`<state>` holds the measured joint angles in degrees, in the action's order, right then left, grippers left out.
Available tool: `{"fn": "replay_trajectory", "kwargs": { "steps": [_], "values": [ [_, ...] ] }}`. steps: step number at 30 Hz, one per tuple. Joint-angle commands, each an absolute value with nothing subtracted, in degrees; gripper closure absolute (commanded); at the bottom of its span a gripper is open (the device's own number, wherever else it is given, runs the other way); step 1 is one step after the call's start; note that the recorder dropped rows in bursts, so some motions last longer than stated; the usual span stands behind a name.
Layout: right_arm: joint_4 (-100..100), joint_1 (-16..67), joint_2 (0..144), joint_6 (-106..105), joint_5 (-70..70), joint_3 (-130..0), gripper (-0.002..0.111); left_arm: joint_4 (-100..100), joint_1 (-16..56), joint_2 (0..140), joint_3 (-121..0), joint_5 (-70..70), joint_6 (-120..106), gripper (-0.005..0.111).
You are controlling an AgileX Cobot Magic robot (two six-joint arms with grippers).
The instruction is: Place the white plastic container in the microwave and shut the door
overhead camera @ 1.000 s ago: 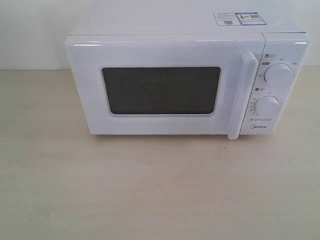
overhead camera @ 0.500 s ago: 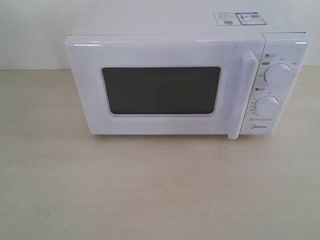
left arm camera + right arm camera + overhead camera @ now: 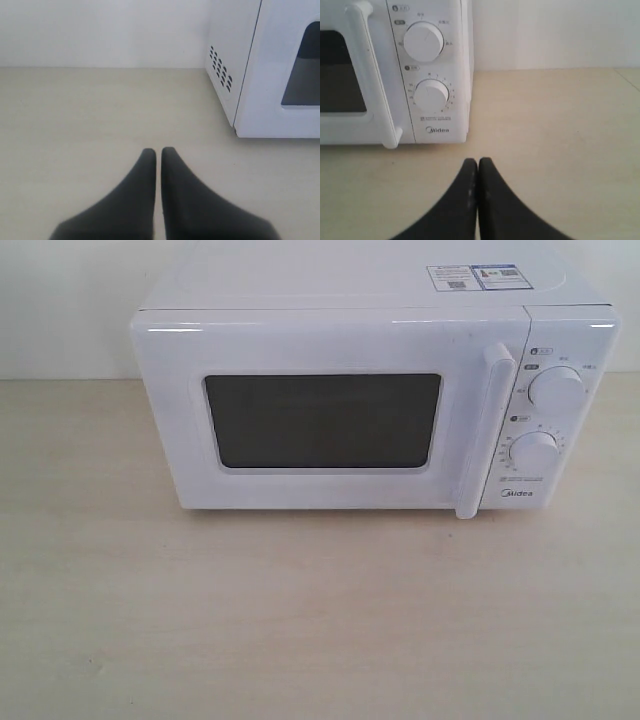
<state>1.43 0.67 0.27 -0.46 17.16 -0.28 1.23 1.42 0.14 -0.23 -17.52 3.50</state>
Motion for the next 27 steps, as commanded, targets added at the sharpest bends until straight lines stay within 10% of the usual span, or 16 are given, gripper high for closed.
{"fn": "replay_trajectory", "kwargs": {
  "steps": [1,27],
  "values": [
    [0.91,0.60,0.00,-4.10,19.33,0.00,0.108,1.32,1.24,0.00,0.00,-17.35,3.41,0.102],
    [1.18,0.60,0.00,-4.47,19.08,0.00,0.108,1.32,1.24,0.00,0.00,-17.37,3.41,0.102]
  ]
}}
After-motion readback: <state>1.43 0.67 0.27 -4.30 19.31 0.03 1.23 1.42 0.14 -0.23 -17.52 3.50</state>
